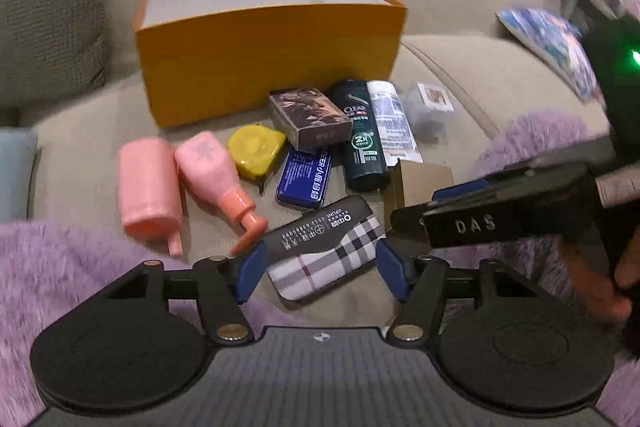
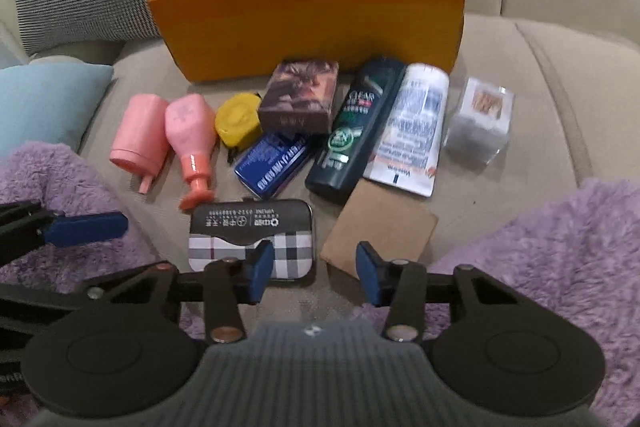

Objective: Organize rigid objects
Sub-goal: 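Grasp the plaid tin with the left tool while the right tool grasps the anime card box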

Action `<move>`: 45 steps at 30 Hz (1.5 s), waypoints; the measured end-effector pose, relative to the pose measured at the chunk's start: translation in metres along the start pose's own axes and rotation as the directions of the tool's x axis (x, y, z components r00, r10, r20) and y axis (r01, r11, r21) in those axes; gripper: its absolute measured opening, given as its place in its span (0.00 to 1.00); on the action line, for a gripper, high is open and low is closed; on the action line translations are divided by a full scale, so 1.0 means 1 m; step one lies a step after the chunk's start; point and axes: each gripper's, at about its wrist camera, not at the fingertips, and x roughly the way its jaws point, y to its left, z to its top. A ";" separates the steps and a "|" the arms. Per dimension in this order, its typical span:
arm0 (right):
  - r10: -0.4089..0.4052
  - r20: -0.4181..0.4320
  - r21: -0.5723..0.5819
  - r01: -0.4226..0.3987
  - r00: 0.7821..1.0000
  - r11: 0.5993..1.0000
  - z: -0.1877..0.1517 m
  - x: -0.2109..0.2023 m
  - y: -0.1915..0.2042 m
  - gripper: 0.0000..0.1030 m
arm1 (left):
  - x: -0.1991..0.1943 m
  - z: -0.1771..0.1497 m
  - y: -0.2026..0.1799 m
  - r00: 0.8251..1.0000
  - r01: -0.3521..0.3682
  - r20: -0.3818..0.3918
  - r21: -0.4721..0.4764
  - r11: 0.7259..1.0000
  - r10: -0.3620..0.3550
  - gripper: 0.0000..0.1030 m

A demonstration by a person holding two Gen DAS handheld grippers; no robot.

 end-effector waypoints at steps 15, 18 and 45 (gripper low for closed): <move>-0.073 -0.030 0.056 0.074 0.997 0.996 0.015 0.006 -0.028 0.54 | 0.071 0.011 -0.050 0.976 -0.049 -0.166 0.469 0.882 0.143 0.76; -0.060 -0.021 0.052 0.061 0.998 0.997 0.018 0.007 -0.029 0.59 | 0.085 0.002 -0.066 0.963 -0.077 -0.164 0.597 0.798 0.216 0.76; 0.061 0.064 0.057 -0.065 0.996 0.996 0.017 -0.001 -0.037 0.47 | 0.063 0.021 -0.054 0.963 -0.196 -0.040 0.580 0.790 0.268 0.19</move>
